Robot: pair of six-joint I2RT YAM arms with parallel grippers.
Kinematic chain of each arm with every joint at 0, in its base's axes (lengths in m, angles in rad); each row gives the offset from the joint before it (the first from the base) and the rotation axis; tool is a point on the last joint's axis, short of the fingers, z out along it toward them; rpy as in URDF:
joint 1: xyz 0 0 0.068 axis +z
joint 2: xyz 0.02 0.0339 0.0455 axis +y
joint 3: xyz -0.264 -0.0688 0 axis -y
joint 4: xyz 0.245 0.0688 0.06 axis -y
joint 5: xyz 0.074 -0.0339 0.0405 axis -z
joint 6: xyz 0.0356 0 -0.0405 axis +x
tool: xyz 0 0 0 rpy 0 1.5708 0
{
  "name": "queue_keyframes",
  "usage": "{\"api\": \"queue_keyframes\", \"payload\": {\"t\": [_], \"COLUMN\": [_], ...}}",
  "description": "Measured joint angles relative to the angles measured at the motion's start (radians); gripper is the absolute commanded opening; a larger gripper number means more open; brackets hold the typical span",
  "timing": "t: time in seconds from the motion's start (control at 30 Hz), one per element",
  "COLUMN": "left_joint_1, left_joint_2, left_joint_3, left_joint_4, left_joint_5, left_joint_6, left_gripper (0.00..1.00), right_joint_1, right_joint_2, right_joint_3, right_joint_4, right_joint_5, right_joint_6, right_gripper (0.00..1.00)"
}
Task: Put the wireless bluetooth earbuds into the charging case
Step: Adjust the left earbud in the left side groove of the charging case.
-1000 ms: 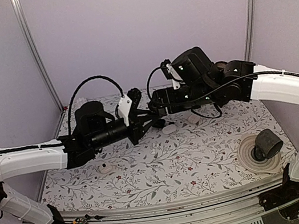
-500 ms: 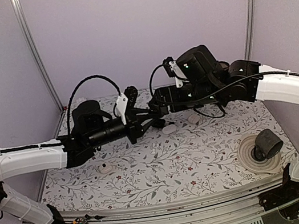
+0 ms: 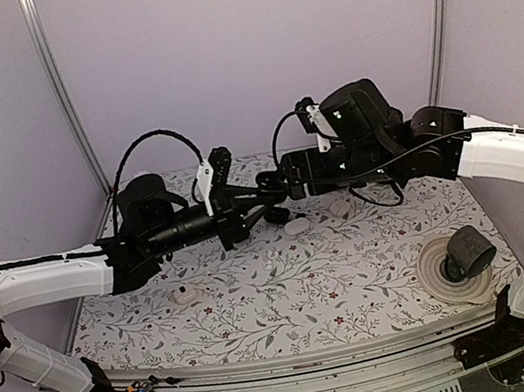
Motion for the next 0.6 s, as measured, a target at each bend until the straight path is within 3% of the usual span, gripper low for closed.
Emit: {"api": "queue_keyframes", "payload": {"t": [0.33,0.6], "left_joint_1": [0.001,0.001], "left_joint_2": [0.0,0.0], "left_joint_3": [0.0,0.0], "left_joint_4": [0.011,0.011], "left_joint_5": [0.021,0.037], "left_joint_6": [-0.004,-0.008], "left_gripper": [0.0,0.0], "right_joint_1": [0.0,0.003], "right_joint_2": [-0.07,-0.075], "right_joint_3": [-0.016,-0.034], "right_joint_4": [0.032,0.111], "right_joint_5": [0.018,-0.071], "right_joint_6": [-0.013,-0.08], "right_gripper": [0.97,0.99]}}
